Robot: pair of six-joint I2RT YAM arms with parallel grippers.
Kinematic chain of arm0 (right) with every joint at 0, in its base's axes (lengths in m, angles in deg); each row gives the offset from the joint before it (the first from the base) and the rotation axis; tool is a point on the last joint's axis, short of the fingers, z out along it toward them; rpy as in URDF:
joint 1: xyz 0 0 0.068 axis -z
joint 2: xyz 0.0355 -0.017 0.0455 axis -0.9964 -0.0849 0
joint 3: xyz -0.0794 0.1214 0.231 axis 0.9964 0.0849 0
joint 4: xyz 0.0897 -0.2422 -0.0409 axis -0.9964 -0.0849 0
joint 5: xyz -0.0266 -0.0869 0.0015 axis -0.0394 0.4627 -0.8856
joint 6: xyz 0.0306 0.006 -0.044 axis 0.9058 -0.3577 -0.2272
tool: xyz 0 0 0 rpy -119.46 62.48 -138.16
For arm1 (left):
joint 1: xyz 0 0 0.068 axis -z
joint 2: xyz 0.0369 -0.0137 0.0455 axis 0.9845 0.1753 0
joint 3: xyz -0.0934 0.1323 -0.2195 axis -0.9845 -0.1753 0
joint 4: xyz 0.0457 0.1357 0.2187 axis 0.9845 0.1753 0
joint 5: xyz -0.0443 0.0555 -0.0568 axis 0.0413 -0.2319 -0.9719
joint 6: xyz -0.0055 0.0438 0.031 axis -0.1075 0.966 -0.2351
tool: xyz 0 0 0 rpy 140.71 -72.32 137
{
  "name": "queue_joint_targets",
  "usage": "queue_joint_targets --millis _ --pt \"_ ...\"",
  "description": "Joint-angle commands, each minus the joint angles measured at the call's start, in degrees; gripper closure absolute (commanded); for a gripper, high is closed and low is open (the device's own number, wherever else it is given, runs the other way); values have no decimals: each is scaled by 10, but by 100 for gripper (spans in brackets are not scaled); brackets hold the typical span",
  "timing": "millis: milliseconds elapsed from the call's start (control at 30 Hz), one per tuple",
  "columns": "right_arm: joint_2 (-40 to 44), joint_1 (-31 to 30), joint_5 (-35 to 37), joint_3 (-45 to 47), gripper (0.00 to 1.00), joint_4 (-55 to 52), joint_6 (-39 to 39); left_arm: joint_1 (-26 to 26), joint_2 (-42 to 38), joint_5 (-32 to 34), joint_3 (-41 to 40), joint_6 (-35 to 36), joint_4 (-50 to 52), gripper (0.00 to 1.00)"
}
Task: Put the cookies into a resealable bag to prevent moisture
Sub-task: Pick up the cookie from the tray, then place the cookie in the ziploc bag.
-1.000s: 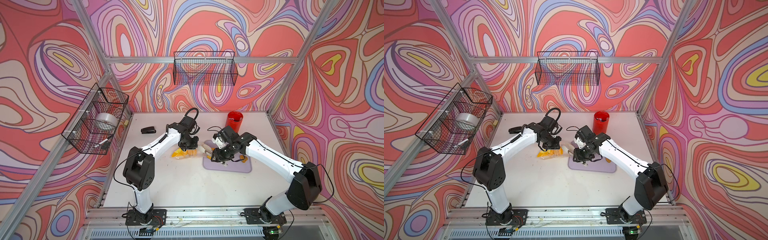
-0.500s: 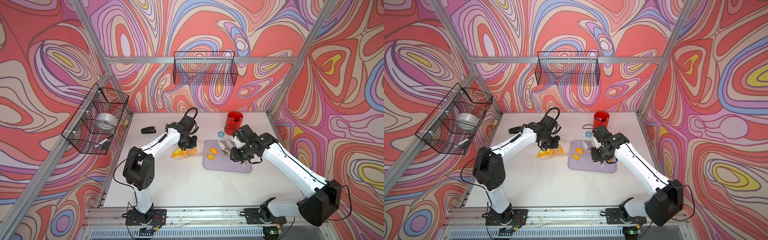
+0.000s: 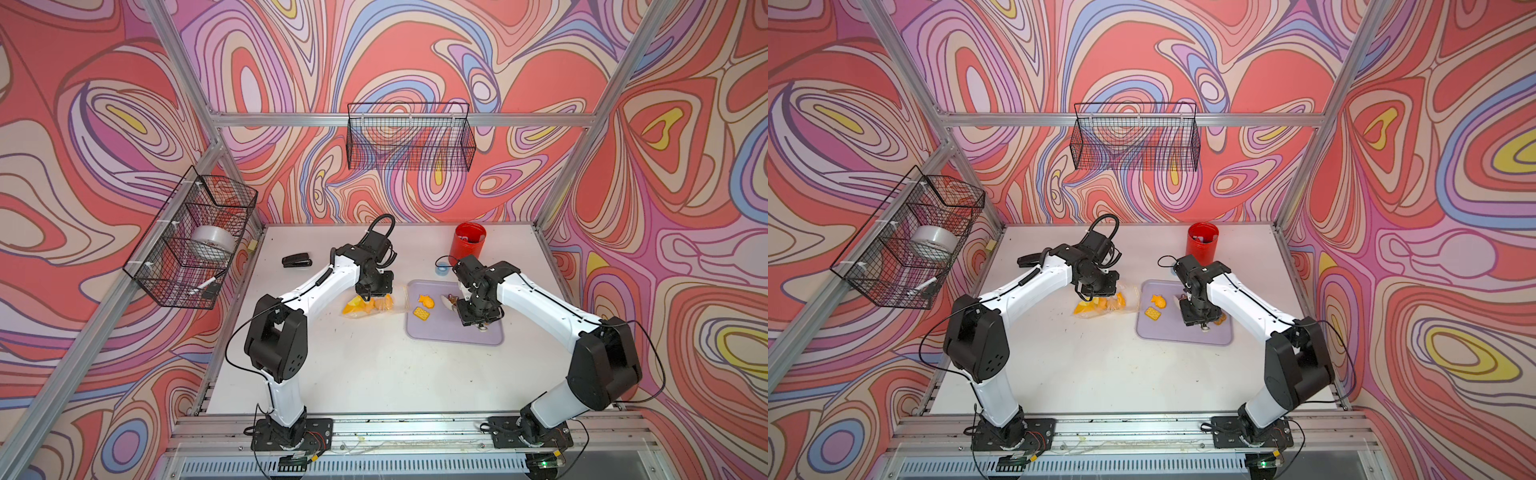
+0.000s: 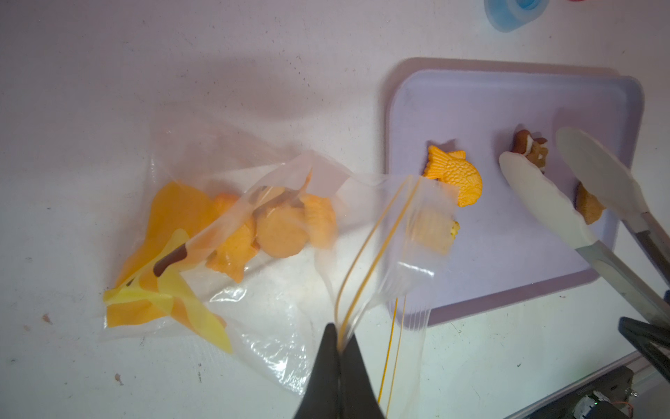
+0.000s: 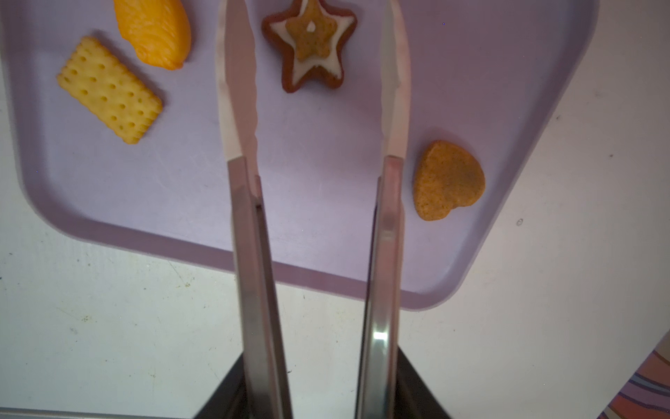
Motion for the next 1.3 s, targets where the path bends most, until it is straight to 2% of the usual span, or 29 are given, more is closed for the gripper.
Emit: queue_joint_targets --millis 0,267,467,600,733,967,1067,1267 --pt "-9 9 -24 12 54 23 -6 -3 -10 12 9 8 25 100" --pt "9 15 -33 16 63 4 -7 -3 -7 8 12 8 24 100" --pt "56 15 3 -10 65 -26 -7 -3 -2 -1 17 6 20 100" --pt "81 15 -2 -19 65 -41 -17 -3 0 -9 19 4 16 100" --pt "107 15 -61 -25 66 -41 -44 -3 7 -32 21 8 14 100" --pt "142 14 -262 -37 65 -15 -88 -2 7 -33 28 9 18 100" --pt "139 10 -298 -41 64 -8 -95 -2 5 -33 28 9 19 100" --pt "110 -10 -319 -31 63 21 -91 -2 4 -37 28 7 22 100"
